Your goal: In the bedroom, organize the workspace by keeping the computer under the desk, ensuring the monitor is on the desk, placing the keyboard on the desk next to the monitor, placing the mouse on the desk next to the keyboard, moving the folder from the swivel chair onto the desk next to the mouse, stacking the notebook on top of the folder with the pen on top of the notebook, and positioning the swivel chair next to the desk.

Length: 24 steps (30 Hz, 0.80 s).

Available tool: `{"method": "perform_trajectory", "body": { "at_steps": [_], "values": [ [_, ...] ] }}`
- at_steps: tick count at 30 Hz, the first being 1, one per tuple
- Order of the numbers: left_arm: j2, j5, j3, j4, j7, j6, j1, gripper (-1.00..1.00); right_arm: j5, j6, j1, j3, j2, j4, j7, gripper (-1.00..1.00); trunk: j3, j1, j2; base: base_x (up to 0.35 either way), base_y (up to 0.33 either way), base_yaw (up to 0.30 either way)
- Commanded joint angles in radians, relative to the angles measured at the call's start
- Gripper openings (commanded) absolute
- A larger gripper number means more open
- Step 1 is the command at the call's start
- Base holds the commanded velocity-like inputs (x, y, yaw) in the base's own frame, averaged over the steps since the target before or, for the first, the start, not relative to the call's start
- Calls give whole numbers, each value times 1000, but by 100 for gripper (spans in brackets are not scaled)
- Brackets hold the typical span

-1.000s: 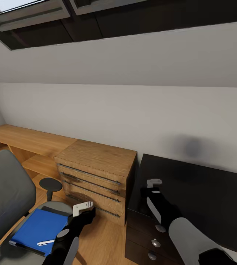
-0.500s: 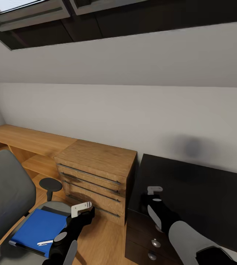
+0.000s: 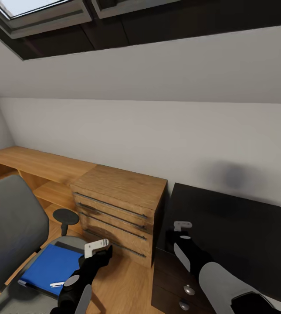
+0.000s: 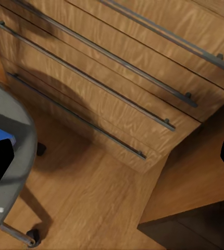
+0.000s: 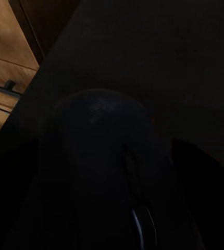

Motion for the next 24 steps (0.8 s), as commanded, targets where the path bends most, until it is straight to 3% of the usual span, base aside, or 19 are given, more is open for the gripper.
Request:
{"method": "perform_trajectory", "body": {
  "at_steps": [1,24],
  "values": [
    [1,11,-1,-1,9,4,0,100,-9,5,-1,9,0,-1,-7,-100,-1,0,-1,0,0,9],
    [2,10,-2,-1,9,4,0,100,-5,3,1,12,4,-6,42,-100,-1,0,-1,0,0,1]
  ]
}}
